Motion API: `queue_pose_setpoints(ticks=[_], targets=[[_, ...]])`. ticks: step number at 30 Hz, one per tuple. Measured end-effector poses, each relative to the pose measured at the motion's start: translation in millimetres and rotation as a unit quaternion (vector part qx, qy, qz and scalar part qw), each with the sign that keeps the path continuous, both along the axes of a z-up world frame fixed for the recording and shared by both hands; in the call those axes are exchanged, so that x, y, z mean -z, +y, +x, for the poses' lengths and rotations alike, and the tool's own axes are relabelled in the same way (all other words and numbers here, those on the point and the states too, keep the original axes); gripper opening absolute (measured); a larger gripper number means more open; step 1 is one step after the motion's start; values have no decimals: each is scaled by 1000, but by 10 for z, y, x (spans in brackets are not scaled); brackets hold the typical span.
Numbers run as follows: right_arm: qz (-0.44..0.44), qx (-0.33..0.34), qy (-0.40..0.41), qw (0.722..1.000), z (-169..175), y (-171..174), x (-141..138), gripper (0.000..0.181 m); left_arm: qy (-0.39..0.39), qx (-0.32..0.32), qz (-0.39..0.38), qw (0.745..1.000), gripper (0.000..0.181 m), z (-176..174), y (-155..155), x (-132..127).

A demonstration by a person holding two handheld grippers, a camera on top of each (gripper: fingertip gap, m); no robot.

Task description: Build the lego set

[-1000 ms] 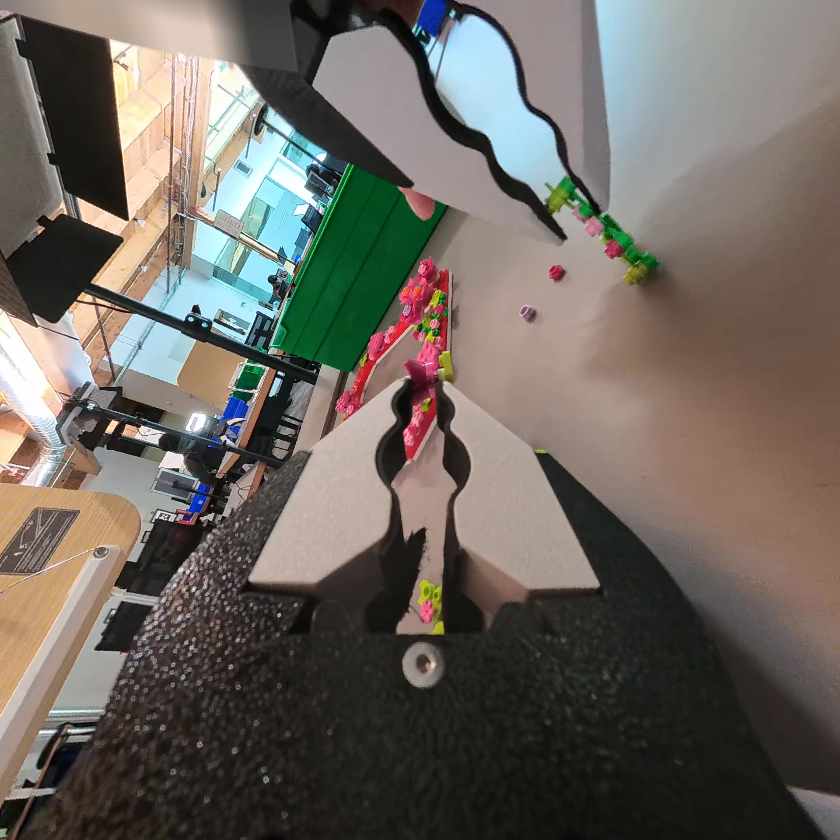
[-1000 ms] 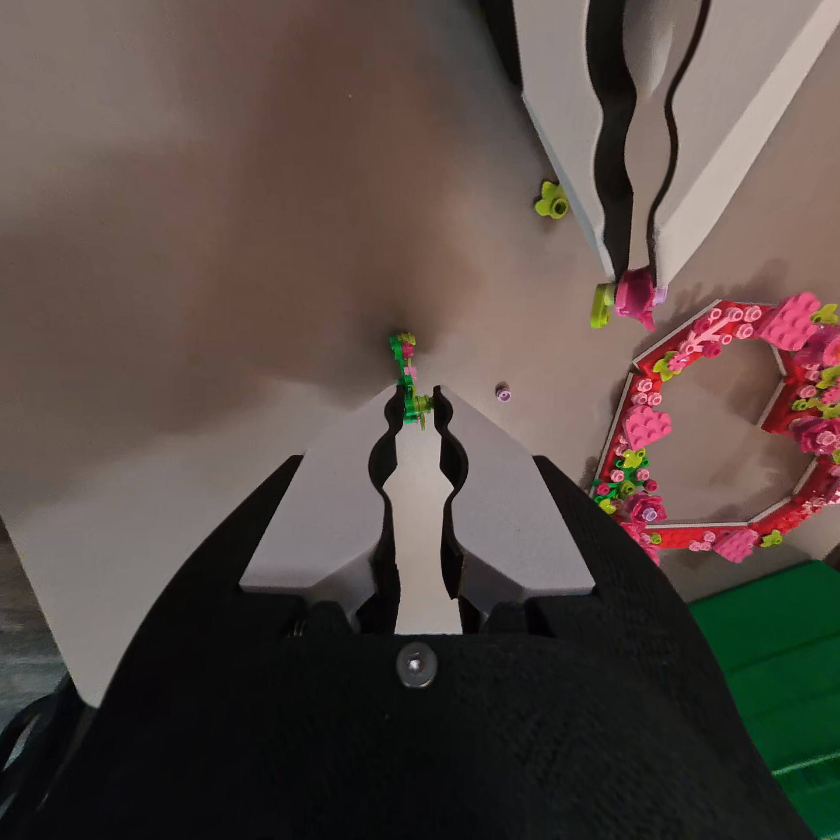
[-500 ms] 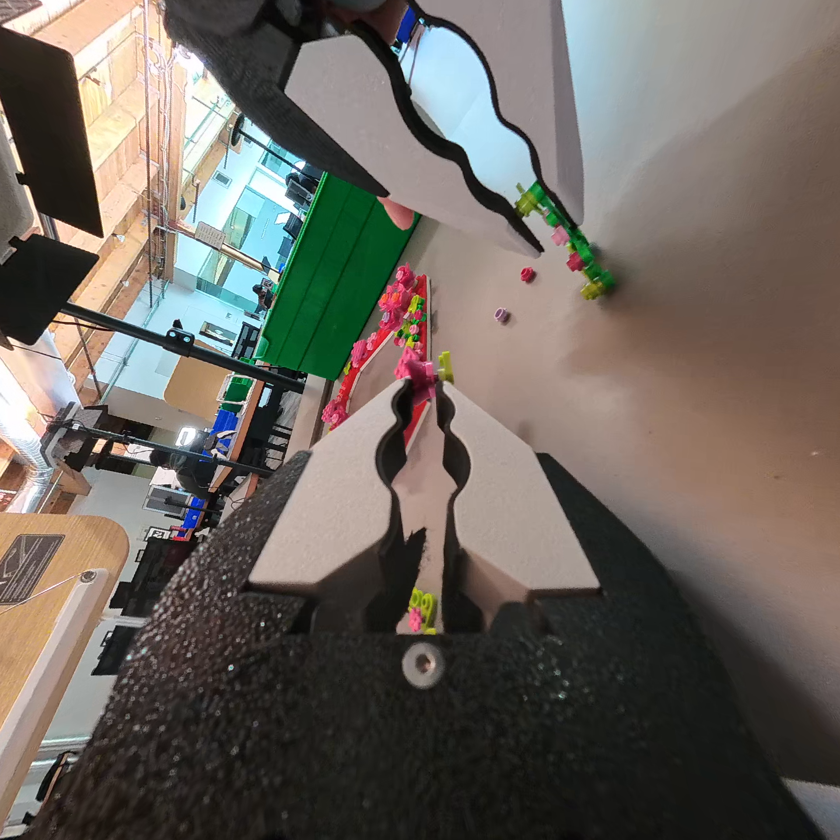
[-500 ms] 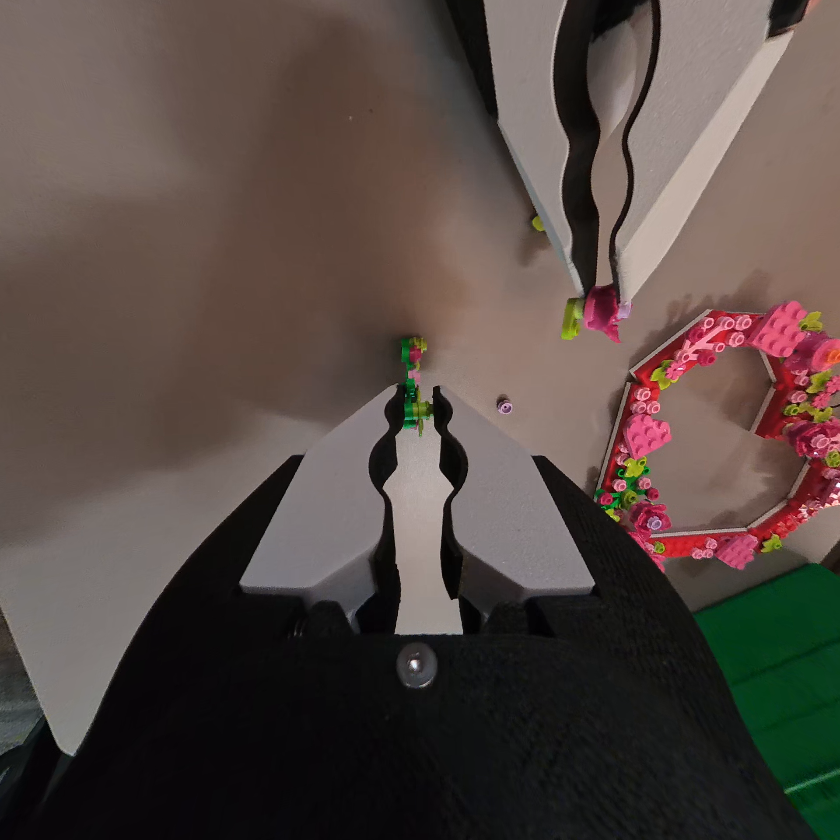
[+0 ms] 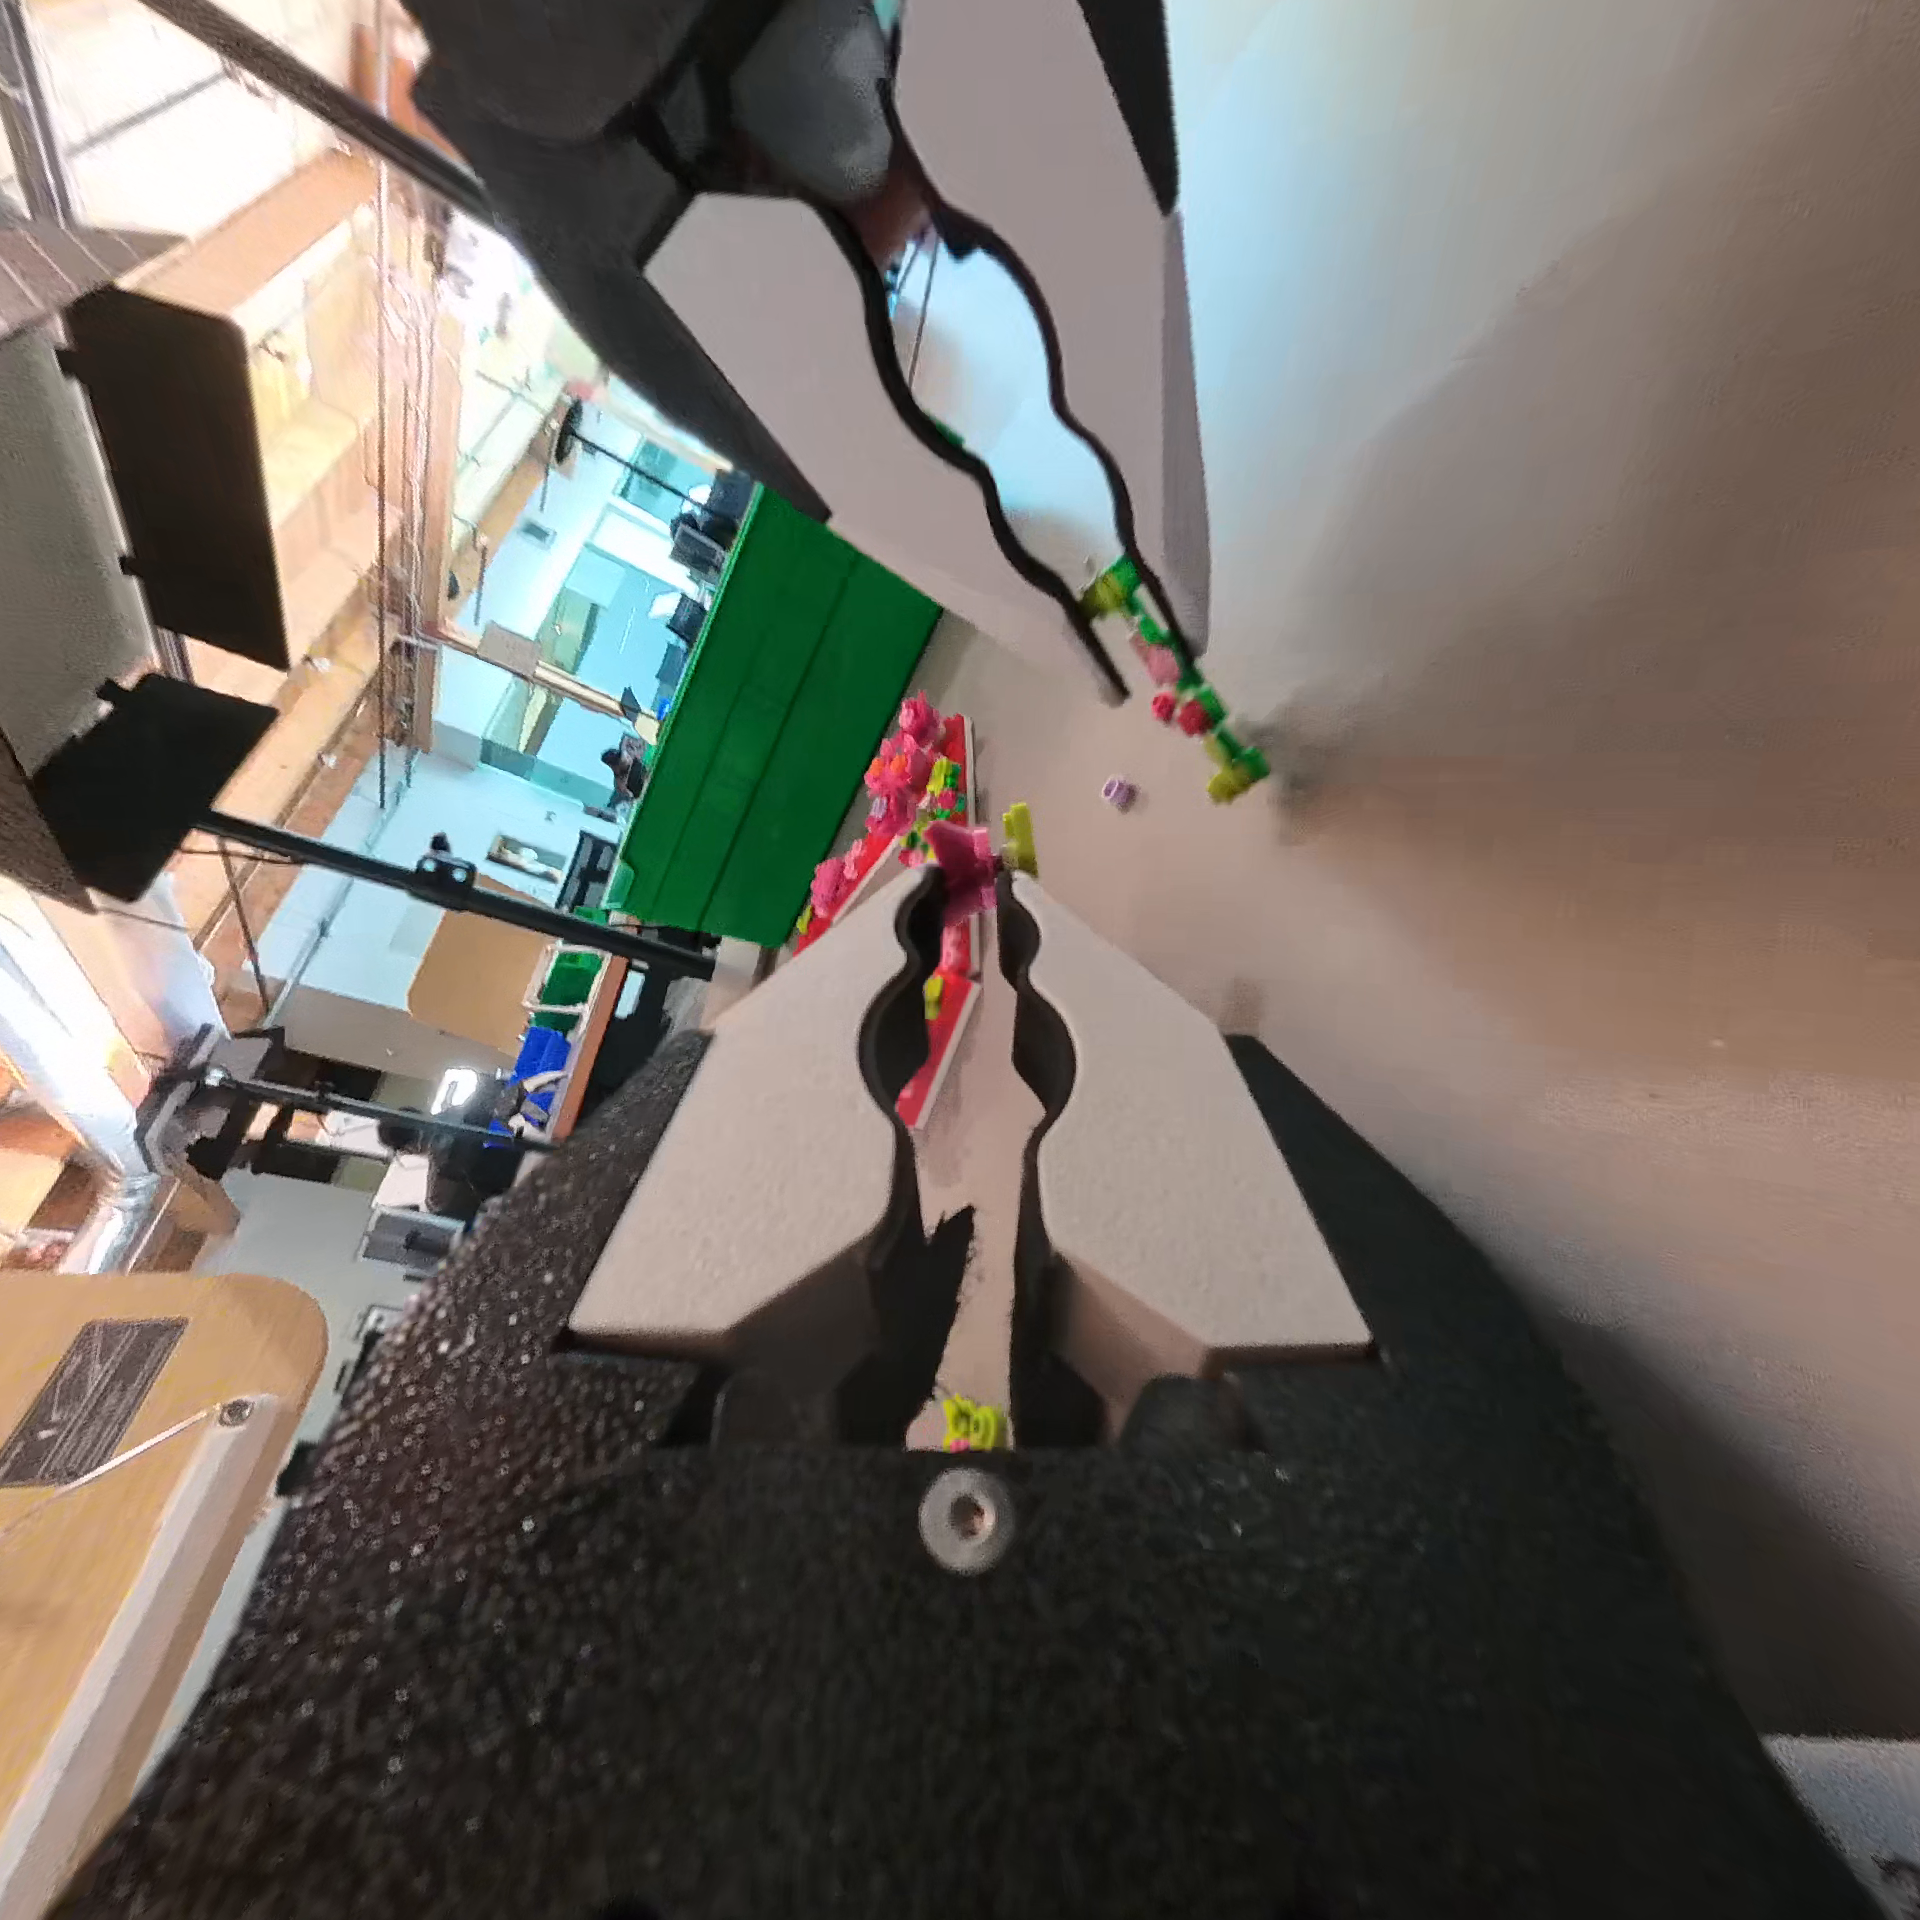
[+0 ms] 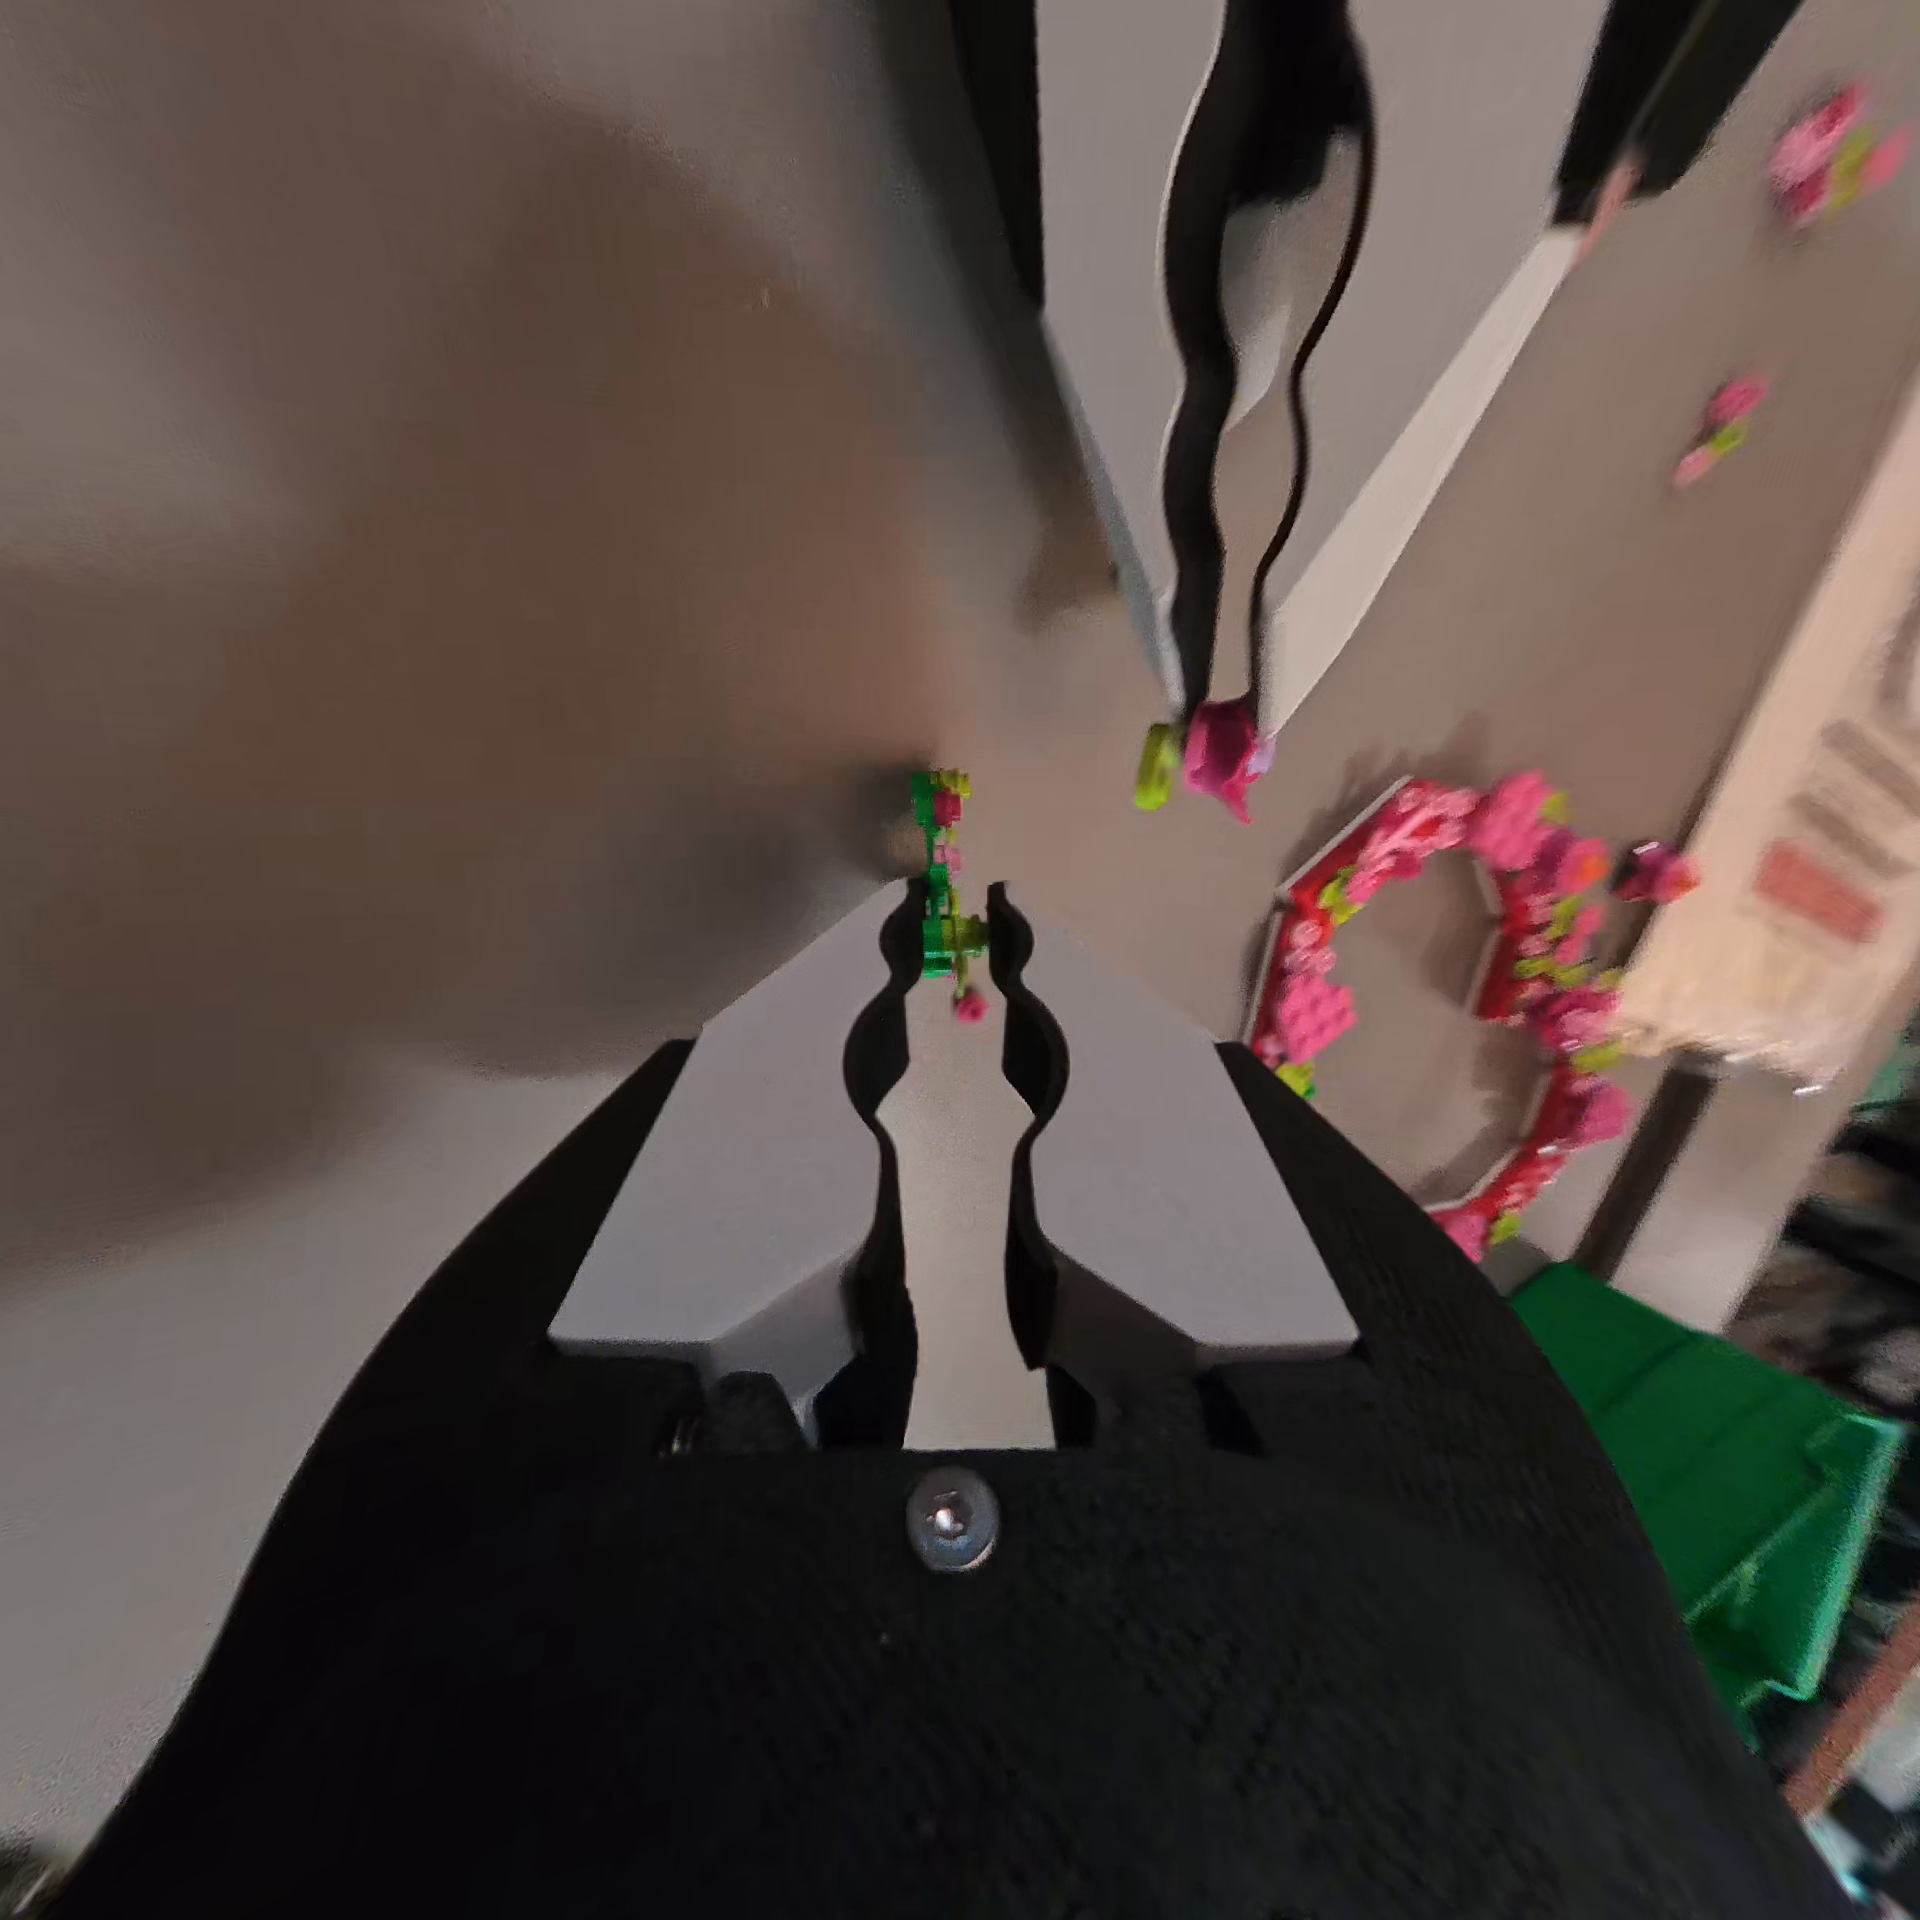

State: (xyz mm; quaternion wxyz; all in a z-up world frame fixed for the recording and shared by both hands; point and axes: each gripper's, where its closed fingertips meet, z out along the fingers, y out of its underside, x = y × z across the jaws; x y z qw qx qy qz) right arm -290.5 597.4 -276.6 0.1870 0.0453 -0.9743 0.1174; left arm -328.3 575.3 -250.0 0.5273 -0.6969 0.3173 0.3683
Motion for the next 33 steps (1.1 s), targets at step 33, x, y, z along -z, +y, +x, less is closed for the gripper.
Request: queue_pose_setpoints(ticks=[33], targets=[[-276, -96, 198, 936, 171, -233, 103, 11, -43, 117, -83, 989, 8, 457, 16, 299]])
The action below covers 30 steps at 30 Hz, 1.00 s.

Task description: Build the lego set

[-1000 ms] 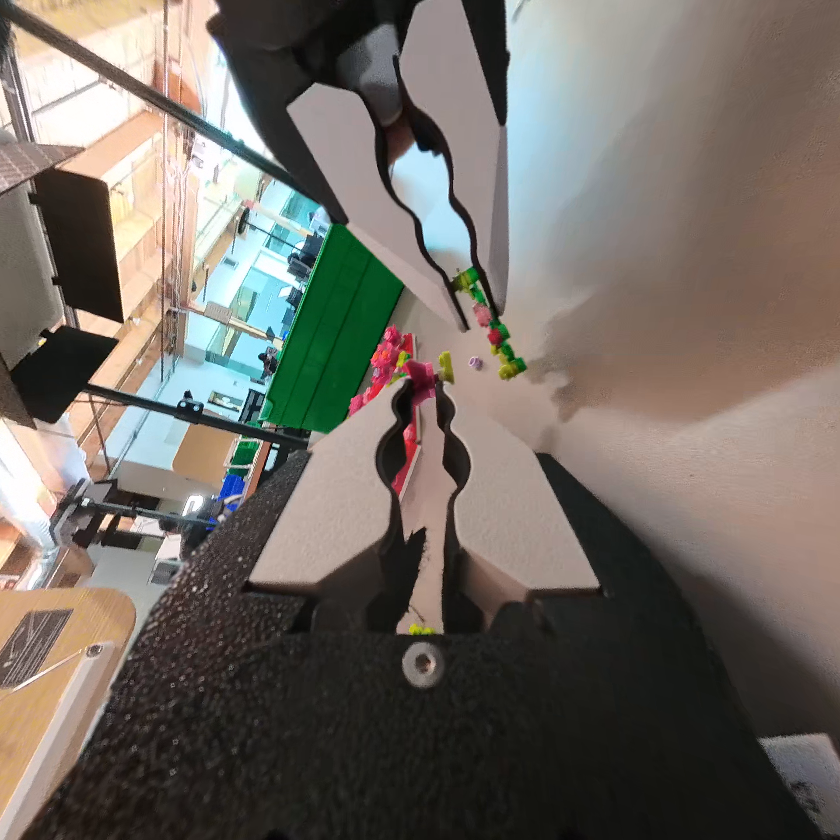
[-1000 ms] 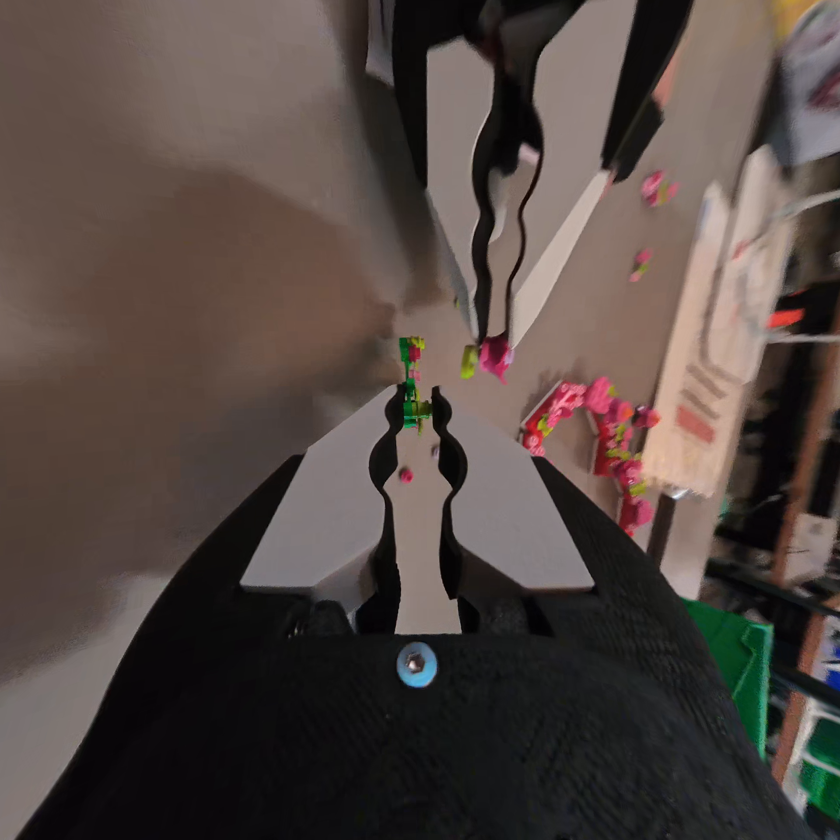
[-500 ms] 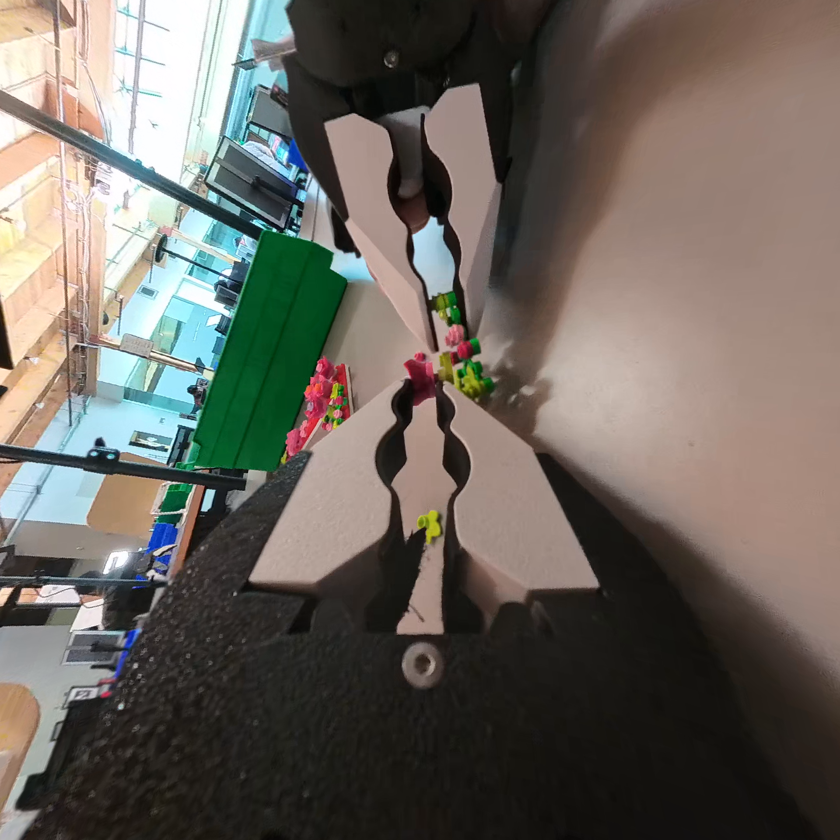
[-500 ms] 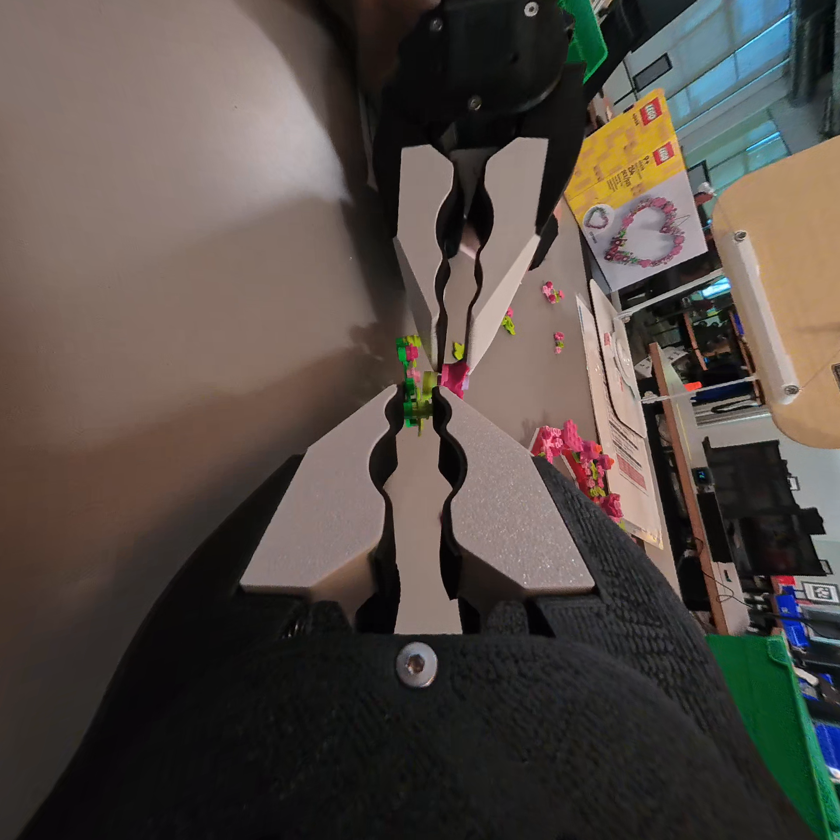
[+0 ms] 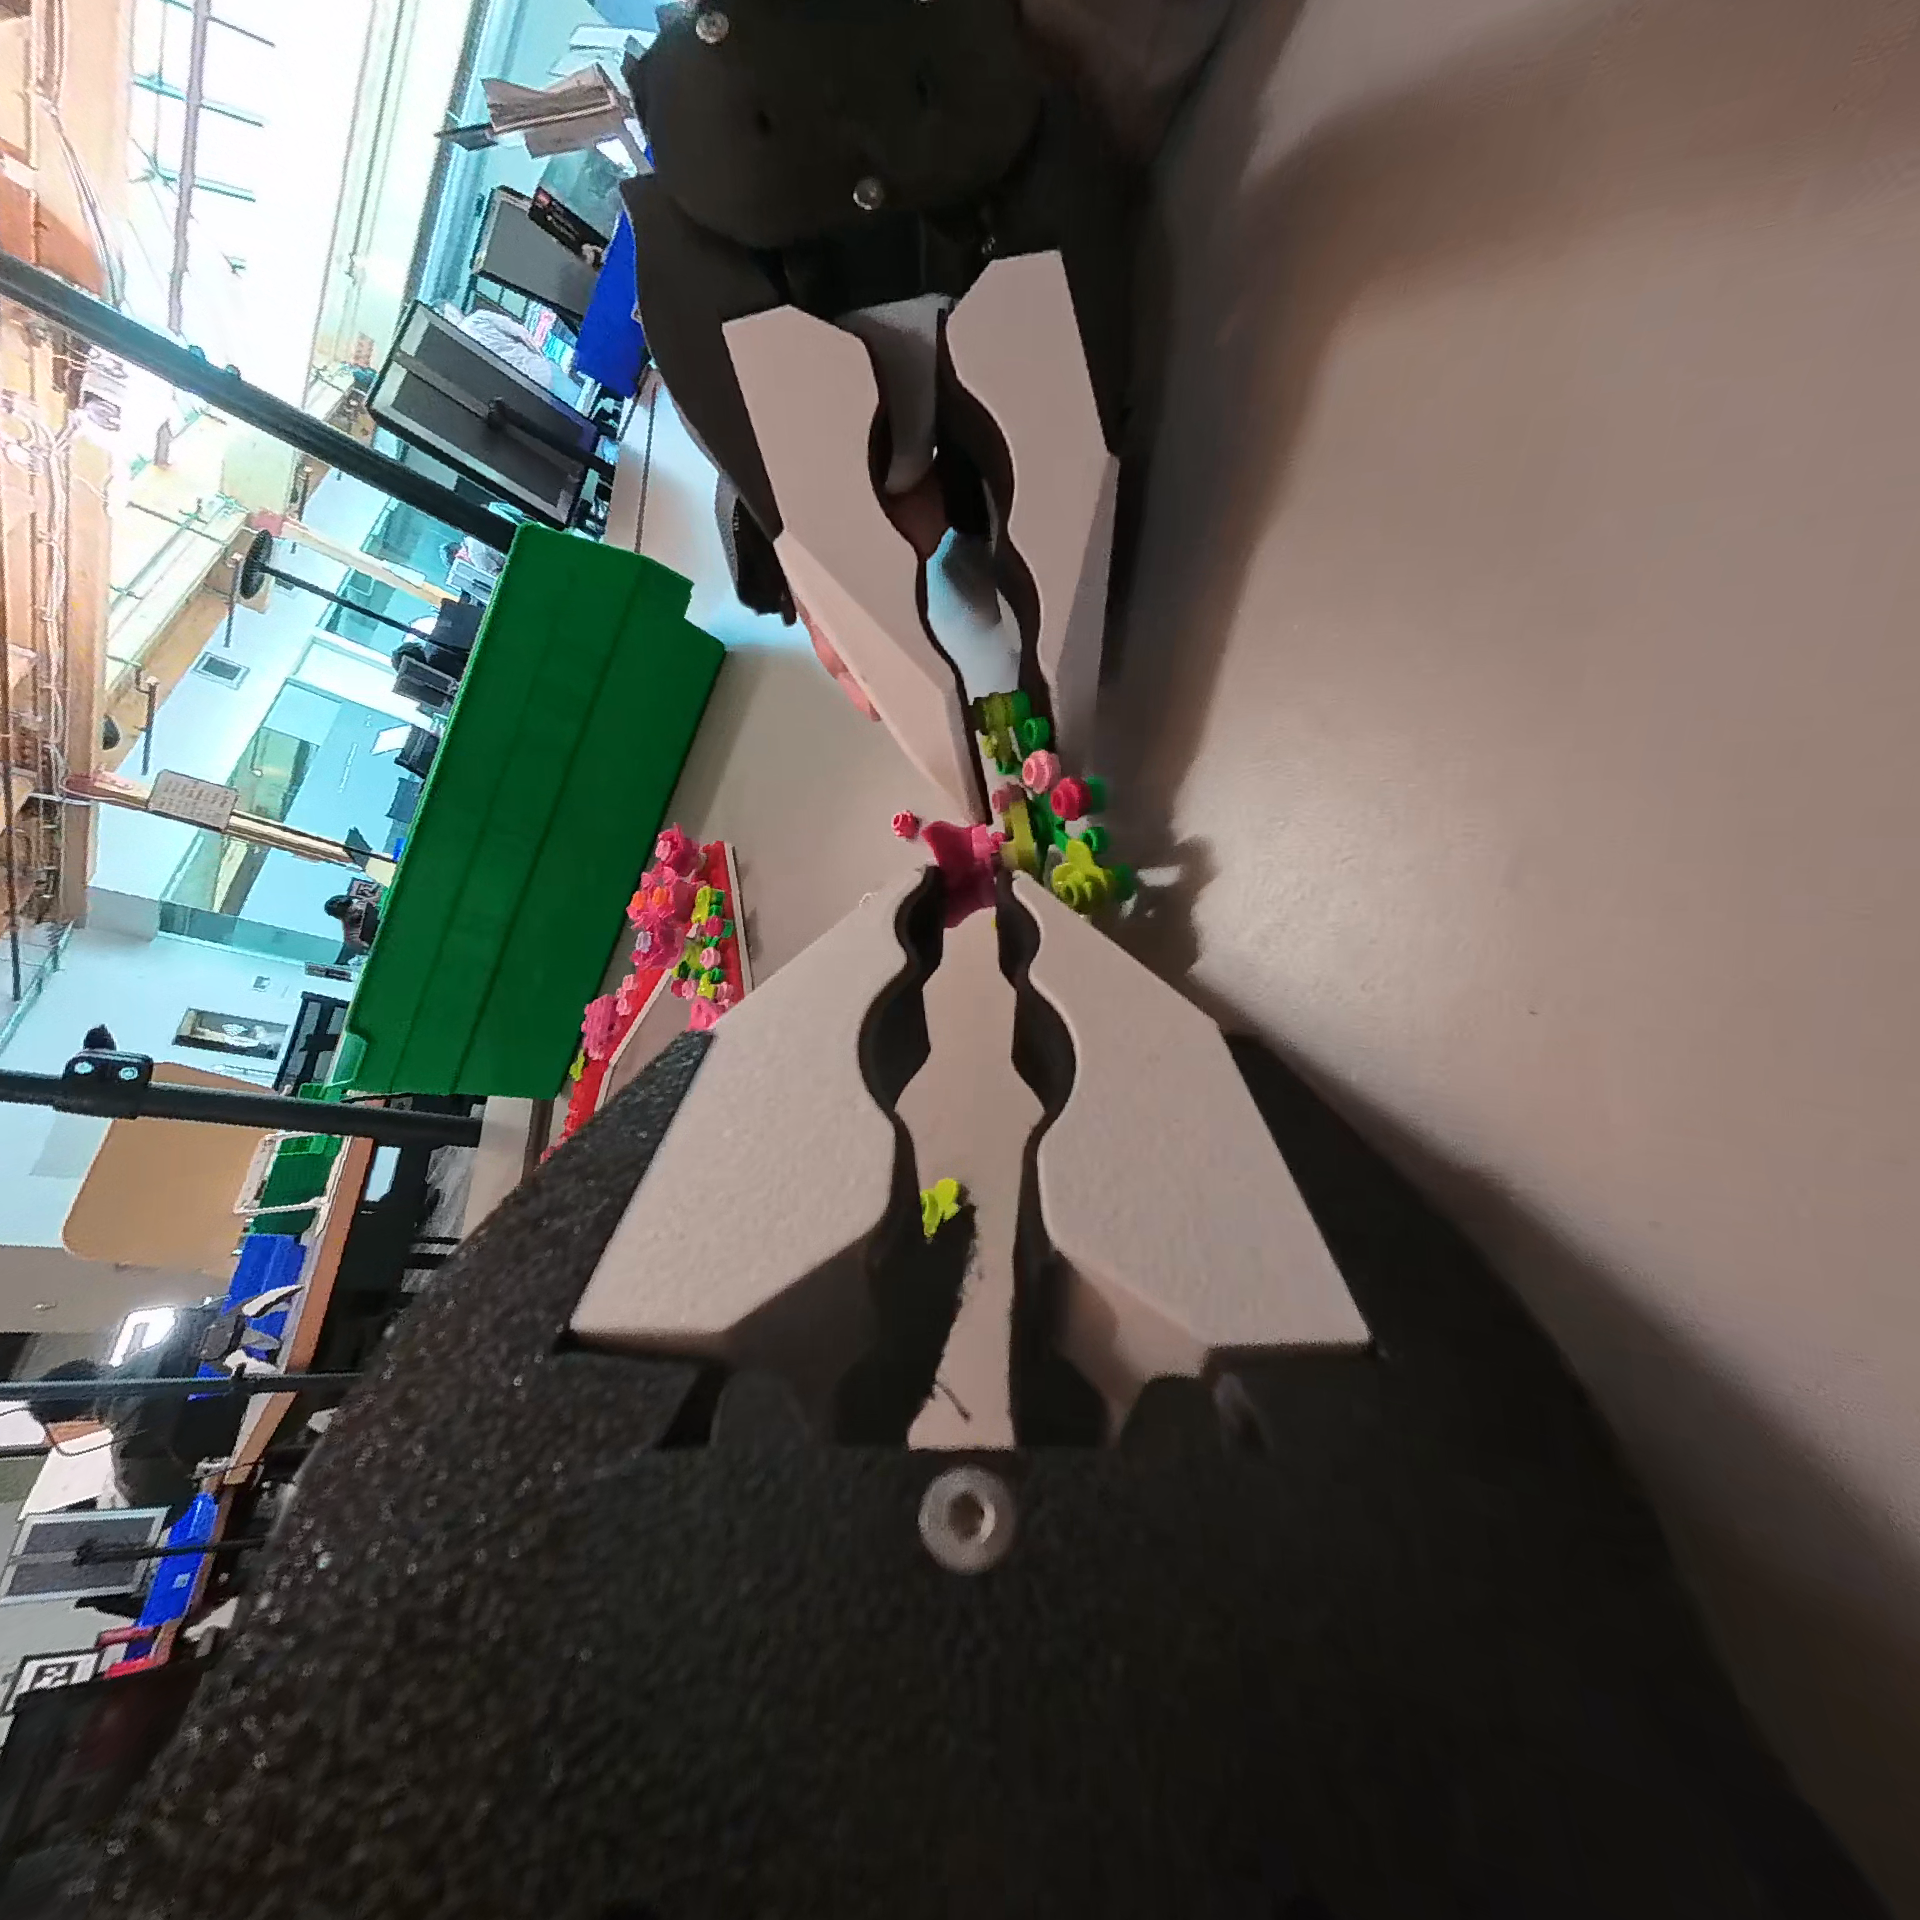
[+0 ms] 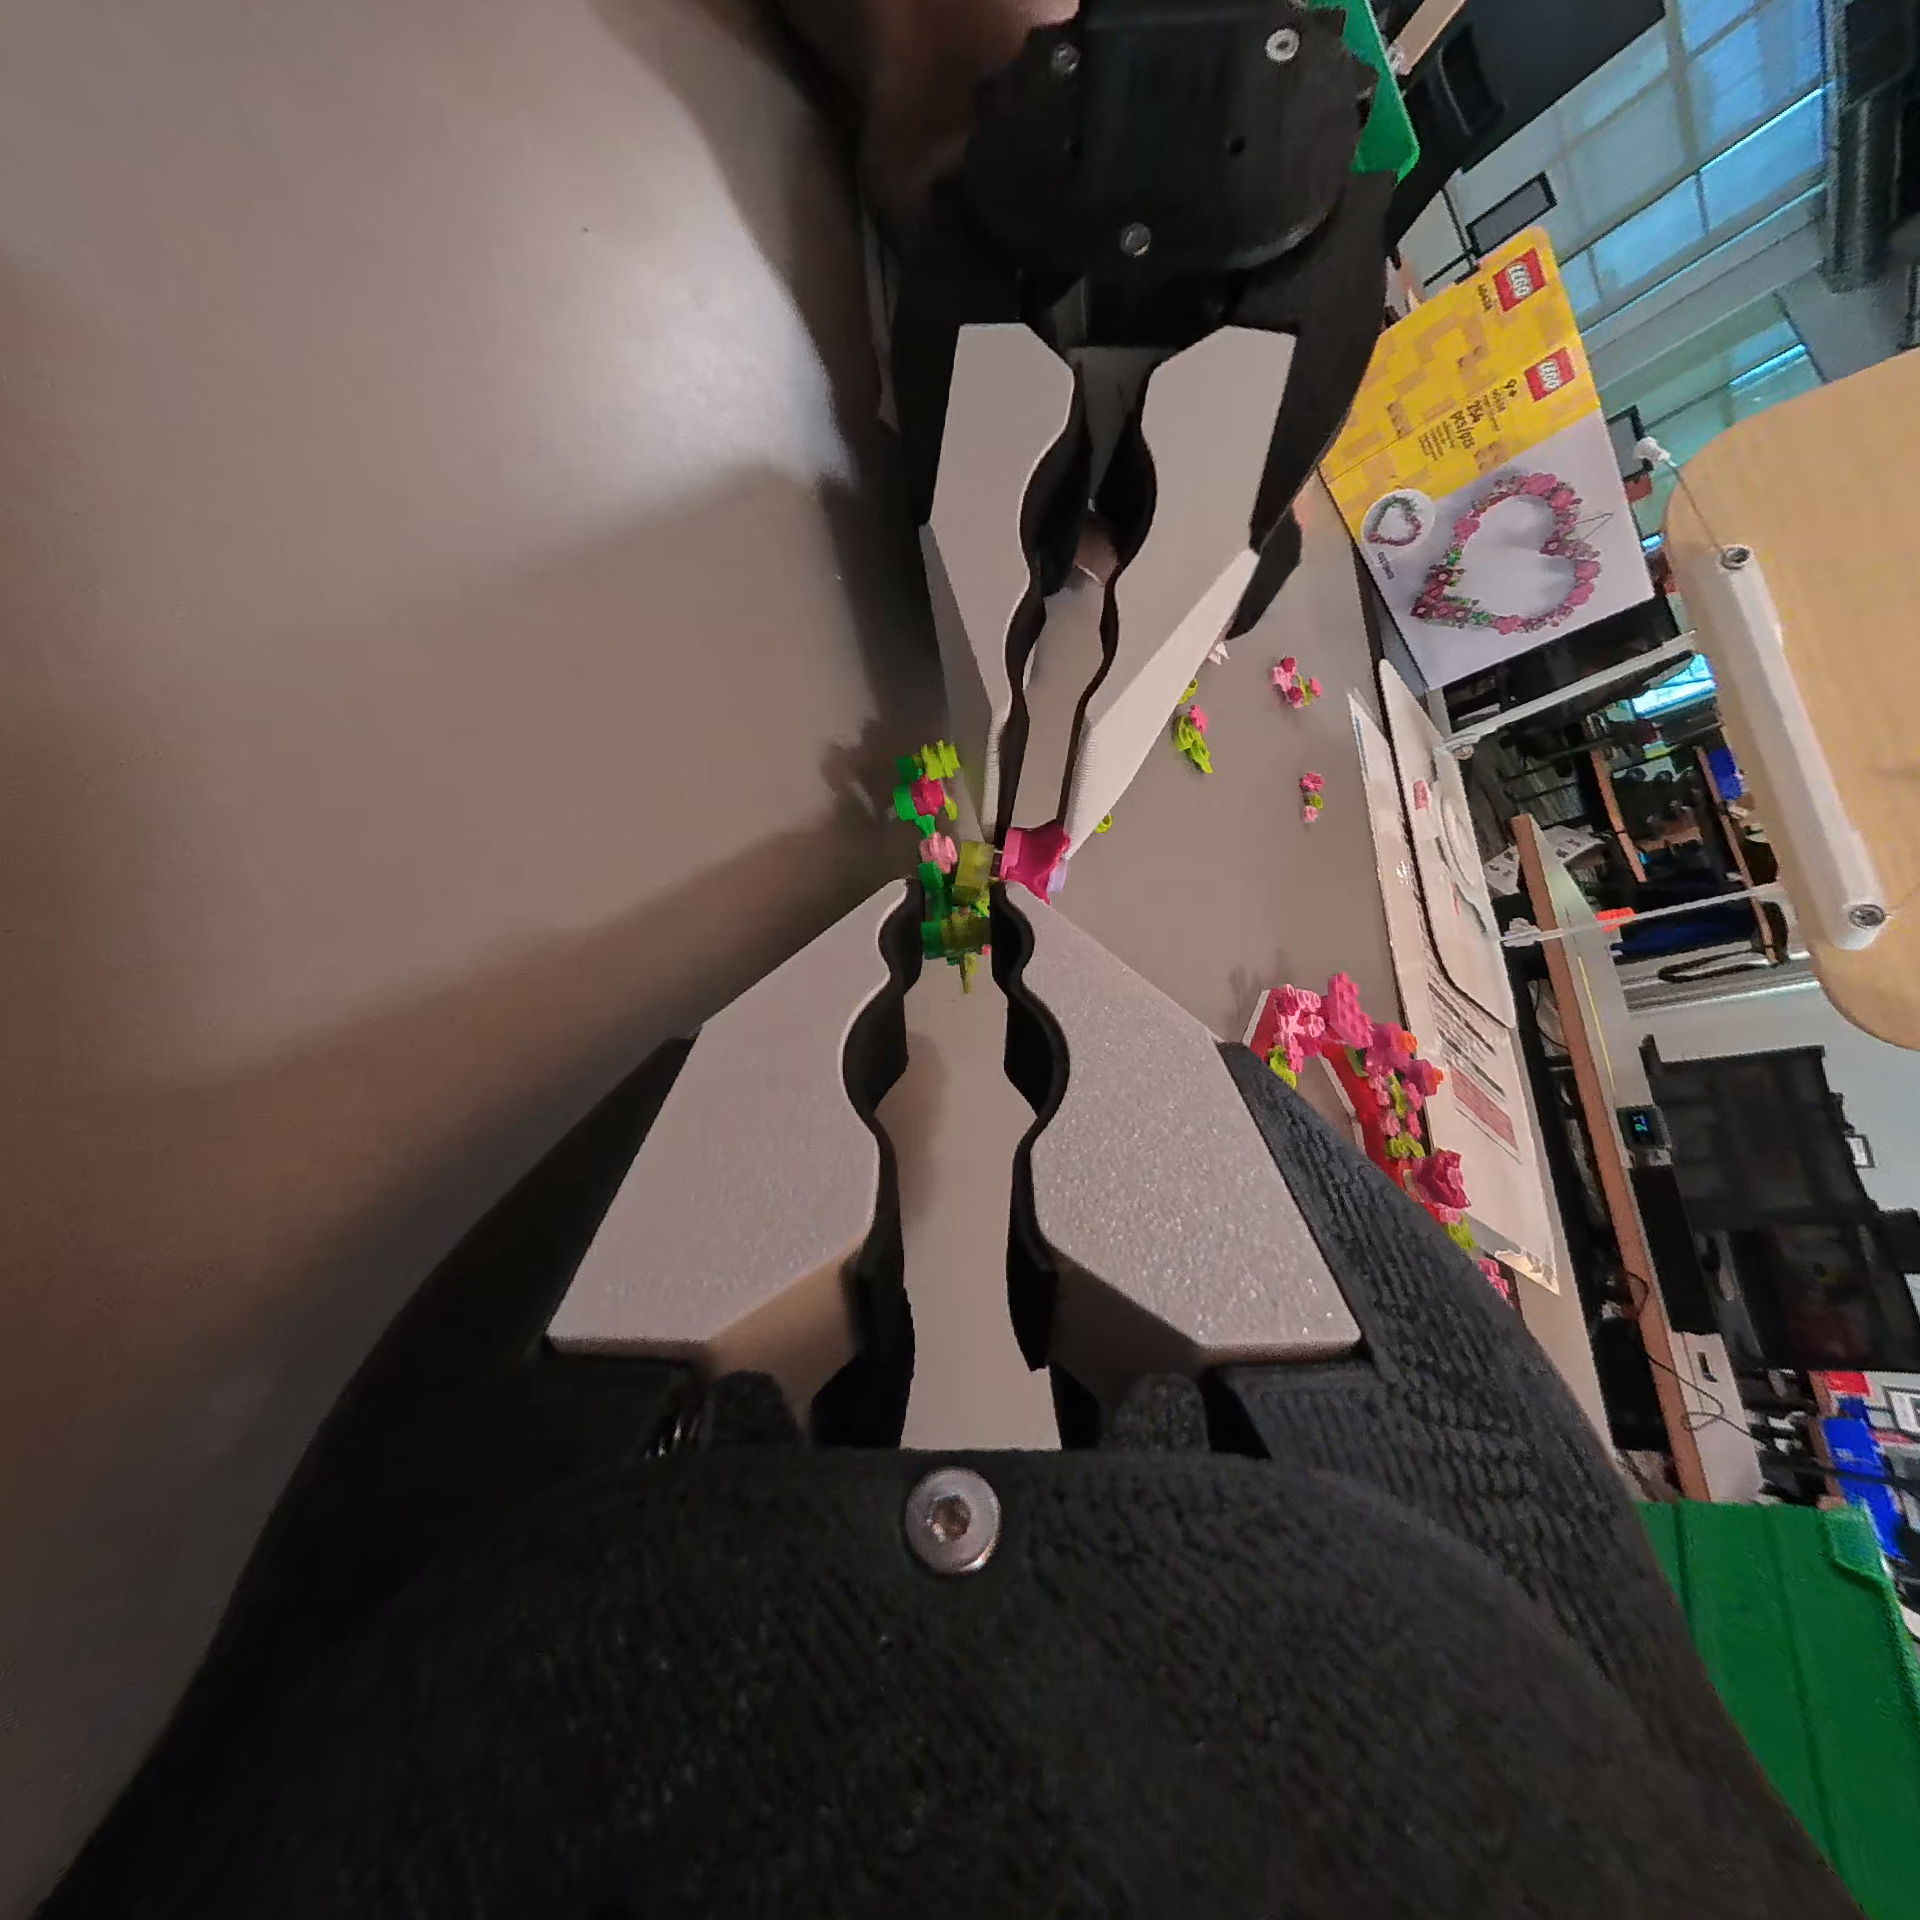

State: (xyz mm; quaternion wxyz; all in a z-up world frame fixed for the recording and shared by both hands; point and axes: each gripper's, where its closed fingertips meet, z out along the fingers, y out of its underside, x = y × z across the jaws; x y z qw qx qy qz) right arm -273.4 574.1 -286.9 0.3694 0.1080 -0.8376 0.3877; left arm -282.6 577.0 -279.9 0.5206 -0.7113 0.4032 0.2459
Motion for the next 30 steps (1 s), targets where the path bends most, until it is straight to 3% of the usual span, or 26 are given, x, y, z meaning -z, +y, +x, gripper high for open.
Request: queue_pose_setpoints(ticks=[10, 20, 30], targets=[[46, 0, 38, 998, 10, -31, 48, 11, 19, -2, -9, 1000, 8, -5, -27, 36], [41, 16, 22, 999, -2, -33, 50, 11, 94, -4, 7, 996, 8, 20, -68, 28], [86, -9, 87, 992, 40, -81, 72, 11, 115, -5, -4, 993, 8, 26, -86, 61]])
